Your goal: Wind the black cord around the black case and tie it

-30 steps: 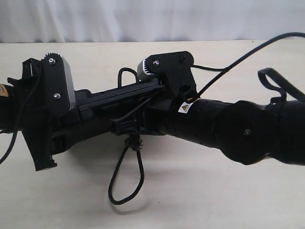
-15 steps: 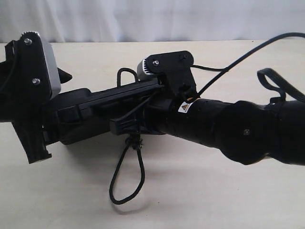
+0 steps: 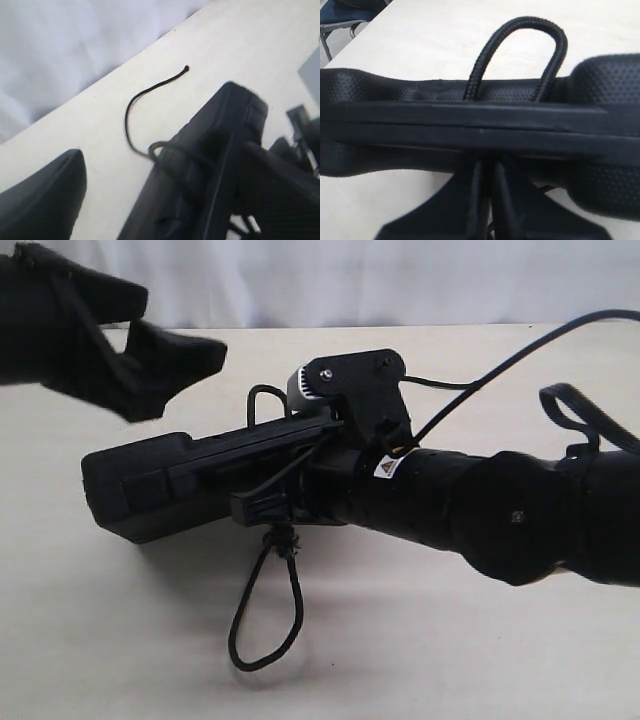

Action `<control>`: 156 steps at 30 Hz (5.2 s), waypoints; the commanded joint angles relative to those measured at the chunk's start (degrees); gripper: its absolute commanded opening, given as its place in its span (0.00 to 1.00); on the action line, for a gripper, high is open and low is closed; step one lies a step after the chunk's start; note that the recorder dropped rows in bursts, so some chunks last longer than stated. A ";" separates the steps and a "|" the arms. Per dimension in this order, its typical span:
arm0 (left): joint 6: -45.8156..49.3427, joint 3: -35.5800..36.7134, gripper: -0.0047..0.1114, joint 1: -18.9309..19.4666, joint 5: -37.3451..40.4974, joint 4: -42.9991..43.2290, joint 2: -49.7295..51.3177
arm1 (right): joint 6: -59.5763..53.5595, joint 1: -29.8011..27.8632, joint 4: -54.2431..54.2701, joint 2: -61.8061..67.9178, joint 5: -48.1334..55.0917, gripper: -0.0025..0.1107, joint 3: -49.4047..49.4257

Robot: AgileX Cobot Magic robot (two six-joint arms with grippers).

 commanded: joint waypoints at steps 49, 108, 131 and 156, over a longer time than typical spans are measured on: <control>-23.61 -35.45 0.04 9.14 44.57 1.51 42.42 | 1.39 -14.23 -4.57 -10.88 29.81 0.61 -0.30; -17.60 -35.45 0.04 10.49 36.49 -5.87 41.94 | -3.64 -10.12 -4.65 7.73 19.16 0.33 -8.82; -13.55 -30.40 0.52 8.92 48.43 19.96 22.66 | 4.21 -10.22 0.04 4.28 18.08 0.06 -13.14; 11.66 8.85 0.52 -19.92 -26.27 -22.90 22.33 | 4.65 -16.99 0.04 4.26 21.01 0.06 -13.69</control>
